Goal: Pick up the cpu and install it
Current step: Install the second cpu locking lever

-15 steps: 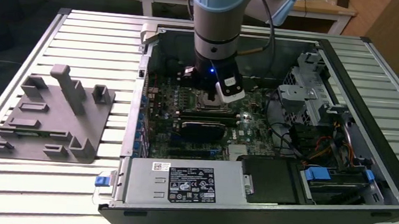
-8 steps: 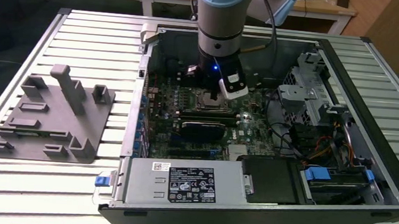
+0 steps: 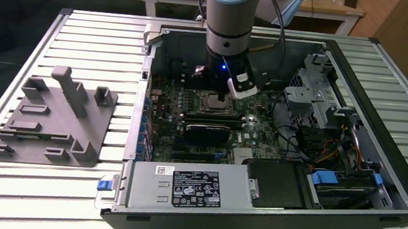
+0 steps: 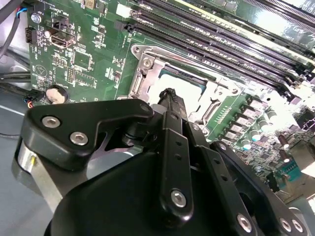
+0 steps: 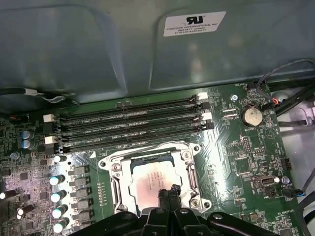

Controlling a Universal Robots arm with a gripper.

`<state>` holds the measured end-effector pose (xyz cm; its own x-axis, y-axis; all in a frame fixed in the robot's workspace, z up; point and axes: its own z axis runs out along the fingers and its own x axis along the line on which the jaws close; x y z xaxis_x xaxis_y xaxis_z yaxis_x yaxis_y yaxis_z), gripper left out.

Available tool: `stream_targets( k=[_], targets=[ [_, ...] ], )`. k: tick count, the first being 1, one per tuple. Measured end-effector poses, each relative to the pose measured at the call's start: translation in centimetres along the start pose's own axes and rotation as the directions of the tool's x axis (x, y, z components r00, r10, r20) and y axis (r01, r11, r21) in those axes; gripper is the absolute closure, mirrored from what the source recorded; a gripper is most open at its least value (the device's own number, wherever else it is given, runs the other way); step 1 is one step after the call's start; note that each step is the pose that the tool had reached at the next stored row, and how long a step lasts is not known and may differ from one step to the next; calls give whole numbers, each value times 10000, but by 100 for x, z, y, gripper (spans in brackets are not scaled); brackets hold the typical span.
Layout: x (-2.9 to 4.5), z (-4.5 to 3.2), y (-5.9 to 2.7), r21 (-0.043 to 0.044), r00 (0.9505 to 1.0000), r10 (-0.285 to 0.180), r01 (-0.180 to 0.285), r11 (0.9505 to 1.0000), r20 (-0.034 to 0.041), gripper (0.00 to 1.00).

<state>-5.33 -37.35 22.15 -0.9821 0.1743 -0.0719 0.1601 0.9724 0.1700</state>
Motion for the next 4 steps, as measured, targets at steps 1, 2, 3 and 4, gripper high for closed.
stream_targets(
  k=[1,2,3,4],
  targets=[
    [-2,0,0,1,10000,-1,1,10000,0,89],
    [-3,0,0,1,10000,-1,1,10000,0,89],
    [-3,0,1,0,10000,-1,1,10000,0,89],
    [-3,0,1,1,10000,-1,1,10000,0,89]
  ],
)
